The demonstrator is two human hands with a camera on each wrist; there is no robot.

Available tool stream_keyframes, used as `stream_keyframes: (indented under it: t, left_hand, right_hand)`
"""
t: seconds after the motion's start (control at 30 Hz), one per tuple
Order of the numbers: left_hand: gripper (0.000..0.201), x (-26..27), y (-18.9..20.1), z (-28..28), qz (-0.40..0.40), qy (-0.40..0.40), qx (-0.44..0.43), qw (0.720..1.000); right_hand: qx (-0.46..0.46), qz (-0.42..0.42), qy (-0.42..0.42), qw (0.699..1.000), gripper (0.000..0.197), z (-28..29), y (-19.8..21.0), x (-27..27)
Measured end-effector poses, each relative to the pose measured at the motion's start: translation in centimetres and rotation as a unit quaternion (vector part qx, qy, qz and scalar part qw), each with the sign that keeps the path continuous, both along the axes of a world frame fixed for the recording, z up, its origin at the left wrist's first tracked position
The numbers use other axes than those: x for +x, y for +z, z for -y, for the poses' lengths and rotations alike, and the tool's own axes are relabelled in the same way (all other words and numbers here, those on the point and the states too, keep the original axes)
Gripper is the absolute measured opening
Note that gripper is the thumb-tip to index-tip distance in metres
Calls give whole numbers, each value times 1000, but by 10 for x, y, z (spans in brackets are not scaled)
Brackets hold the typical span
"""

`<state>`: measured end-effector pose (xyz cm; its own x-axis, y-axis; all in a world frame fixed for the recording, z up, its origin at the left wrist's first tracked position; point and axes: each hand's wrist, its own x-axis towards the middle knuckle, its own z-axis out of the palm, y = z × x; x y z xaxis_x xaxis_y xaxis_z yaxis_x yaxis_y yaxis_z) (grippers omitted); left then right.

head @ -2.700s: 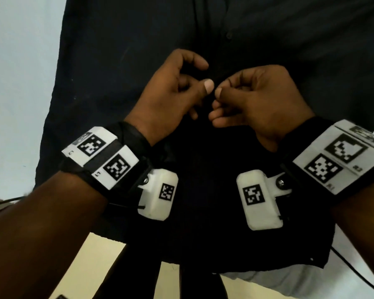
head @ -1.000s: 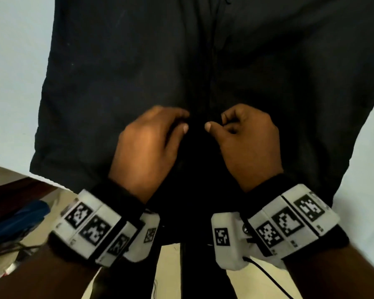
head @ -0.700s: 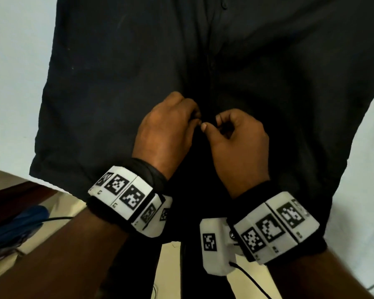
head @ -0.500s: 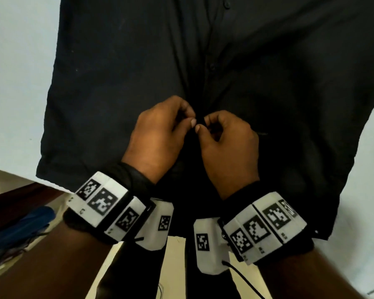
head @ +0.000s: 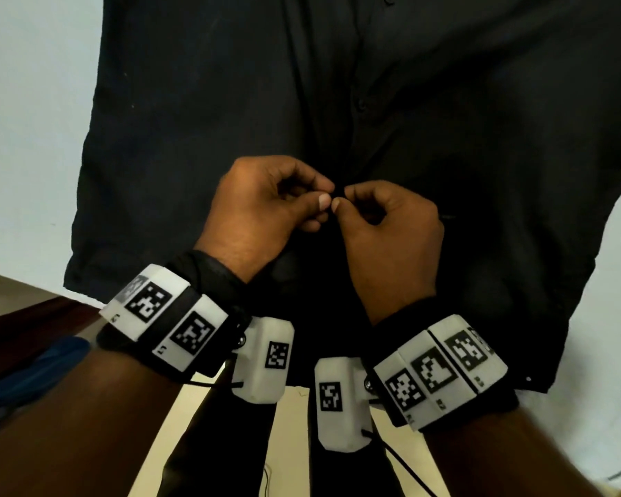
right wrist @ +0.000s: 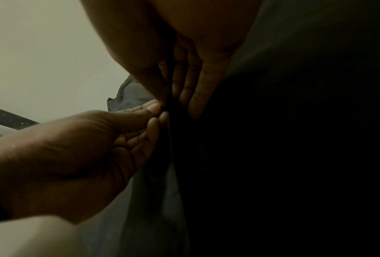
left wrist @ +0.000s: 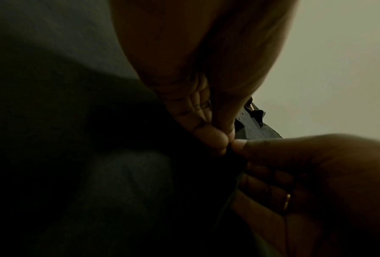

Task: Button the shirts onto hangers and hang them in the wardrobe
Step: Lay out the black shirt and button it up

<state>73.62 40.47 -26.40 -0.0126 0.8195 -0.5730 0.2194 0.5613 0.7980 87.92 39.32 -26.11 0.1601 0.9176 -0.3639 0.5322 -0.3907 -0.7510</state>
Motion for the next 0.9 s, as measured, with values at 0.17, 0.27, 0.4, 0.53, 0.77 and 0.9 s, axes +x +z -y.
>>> stream_keyframes:
  t: [0.17,0.27,0.4,0.53,0.77,0.9]
  left_hand:
    - [12,1,0,-2,-26,8,-4,1000]
    - [7,5,2,-2,-13,33,-12,999]
    - [21,10,9,0,-56,32,17,998]
    - [9,10,3,-1,-42,55,2,998]
    - [8,7,-2,-1,-104,14,21,994]
    - [15,6,1,-5,-133,-27,51,989]
  right_hand:
    - [80,15,41,996,8,3,0,1]
    - [105,33,67,992,10,2,-1,3]
    - [115,28,106,987,11,3,0,8]
    - [120,10,111,986,13,3,-2,12]
    - [60,25,121,991,4,-8,-2,13]
    - [-6,31,95,995,7,-12,0,8]
